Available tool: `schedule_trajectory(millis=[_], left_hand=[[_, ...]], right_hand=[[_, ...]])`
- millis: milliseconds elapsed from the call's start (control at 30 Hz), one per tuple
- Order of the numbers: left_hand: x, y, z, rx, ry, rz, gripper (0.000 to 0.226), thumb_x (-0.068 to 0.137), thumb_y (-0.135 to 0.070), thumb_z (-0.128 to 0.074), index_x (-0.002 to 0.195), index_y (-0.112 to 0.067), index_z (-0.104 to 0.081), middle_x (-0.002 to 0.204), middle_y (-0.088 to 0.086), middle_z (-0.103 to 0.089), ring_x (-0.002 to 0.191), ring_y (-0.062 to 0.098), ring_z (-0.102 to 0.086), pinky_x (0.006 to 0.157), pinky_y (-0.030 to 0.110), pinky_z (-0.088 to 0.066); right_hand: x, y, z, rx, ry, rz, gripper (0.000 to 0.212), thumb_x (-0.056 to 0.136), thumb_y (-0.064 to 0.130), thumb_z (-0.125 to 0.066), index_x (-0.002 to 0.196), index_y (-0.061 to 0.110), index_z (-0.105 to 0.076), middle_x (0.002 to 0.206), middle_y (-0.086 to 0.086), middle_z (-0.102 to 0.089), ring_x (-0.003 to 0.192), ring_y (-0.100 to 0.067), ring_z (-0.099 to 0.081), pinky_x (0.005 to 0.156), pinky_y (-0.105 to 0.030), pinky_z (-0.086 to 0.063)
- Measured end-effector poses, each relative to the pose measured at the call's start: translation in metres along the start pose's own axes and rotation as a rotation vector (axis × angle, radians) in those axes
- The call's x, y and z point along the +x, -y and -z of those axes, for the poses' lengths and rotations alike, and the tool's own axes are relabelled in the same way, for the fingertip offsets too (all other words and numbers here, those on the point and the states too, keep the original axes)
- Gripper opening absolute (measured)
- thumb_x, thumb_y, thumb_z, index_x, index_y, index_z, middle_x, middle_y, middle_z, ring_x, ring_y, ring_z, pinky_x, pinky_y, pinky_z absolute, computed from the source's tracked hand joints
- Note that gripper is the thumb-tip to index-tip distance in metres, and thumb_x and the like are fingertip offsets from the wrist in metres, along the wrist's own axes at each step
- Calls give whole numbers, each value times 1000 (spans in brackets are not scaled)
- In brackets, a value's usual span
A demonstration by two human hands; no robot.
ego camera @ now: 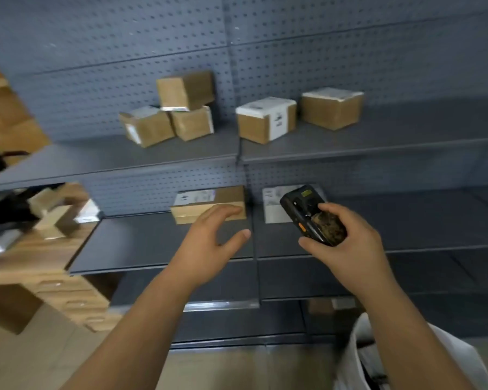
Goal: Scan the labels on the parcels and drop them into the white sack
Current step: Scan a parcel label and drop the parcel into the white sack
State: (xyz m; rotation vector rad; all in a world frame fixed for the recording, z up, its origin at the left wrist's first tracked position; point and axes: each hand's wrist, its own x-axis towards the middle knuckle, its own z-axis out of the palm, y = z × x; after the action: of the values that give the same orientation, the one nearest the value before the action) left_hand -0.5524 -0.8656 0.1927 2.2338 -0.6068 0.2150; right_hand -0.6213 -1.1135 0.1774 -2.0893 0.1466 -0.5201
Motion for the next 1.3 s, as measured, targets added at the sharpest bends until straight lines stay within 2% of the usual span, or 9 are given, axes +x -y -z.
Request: schedule_trajectory(millis=[100, 233, 333, 500, 800, 933, 1100, 1167, 1300], left_hand=[[-37, 20, 53, 28, -110, 66, 39, 88, -42, -65, 125, -30, -60, 123, -31, -51, 113, -19, -43, 94, 24, -44], [-86, 51, 116, 86, -215, 111, 38, 90, -41, -66, 125, -32, -57, 122, -21, -56, 114, -16, -45, 99, 15, -41], [-126, 76, 163, 123, -246, 154, 39, 91, -35, -67, 128, -25, -58, 123, -18, -55, 108, -19, -44, 93, 1, -33], [-198, 128, 247, 154, -298, 253, 43, 90, -40, -66, 130, -31, -55, 129, -17, -56, 120, -2, -48, 103, 22, -39], [-323, 219, 394, 246, -462, 444, 49, 88, -46, -63, 133, -28, -55, 127, -17, -56, 118, -3, -50, 104, 26, -43], [-360, 260, 440, 301, -529, 553, 44, 90, -40, -65, 132, -31, -53, 122, -23, -49, 105, -26, -41, 86, -4, -33], [-397, 319, 506, 352, -639, 675, 46, 89, -43, -63, 132, -26, -56, 130, -12, -57, 121, 3, -50, 105, 32, -43], [-405, 342, 538, 387, -671, 707, 44, 89, -43, -62, 130, -26, -57, 126, -14, -57, 119, 3, -50, 105, 32, -43], [-412, 387, 603, 468, -729, 809, 43, 90, -41, -64, 131, -27, -56, 125, -16, -57, 117, 1, -49, 105, 32, -42]], right_hand=[[-4, 43, -41, 44, 100, 68, 63, 68, 34, -88, 121, 46, -57, 114, 24, -57, 105, -2, -56, 89, -25, -46], [-21, 96, -98, 55, 184, 152, 64, 68, 35, -88, 123, 44, -57, 114, 21, -57, 104, -4, -55, 88, -28, -46], [-44, 133, -147, 74, 226, 194, 65, 68, 35, -88, 124, 42, -58, 113, 21, -56, 98, 4, -53, 80, -16, -41], [-90, 201, -235, 108, 297, 237, 61, 68, 34, -89, 119, 46, -56, 108, 27, -56, 101, -2, -57, 86, -26, -47], [-160, 321, -406, 101, 537, 345, 62, 69, 34, -88, 124, 41, -58, 113, 20, -55, 109, -9, -54, 93, -33, -50], [-174, 359, -484, 135, 635, 402, 58, 68, 34, -88, 118, 42, -59, 108, 19, -59, 101, -6, -56, 83, -24, -49], [-178, 408, -601, 214, 805, 473, 56, 68, 35, -87, 112, 48, -54, 99, 29, -57, 94, 9, -55, 78, -10, -45], [-177, 433, -651, 246, 823, 506, 57, 68, 34, -88, 115, 44, -57, 99, 26, -59, 92, 9, -55, 72, -4, -39], [-169, 485, -745, 315, 907, 555, 63, 66, 38, -88, 122, 39, -59, 108, 16, -62, 99, -7, -59, 77, -16, -43]])
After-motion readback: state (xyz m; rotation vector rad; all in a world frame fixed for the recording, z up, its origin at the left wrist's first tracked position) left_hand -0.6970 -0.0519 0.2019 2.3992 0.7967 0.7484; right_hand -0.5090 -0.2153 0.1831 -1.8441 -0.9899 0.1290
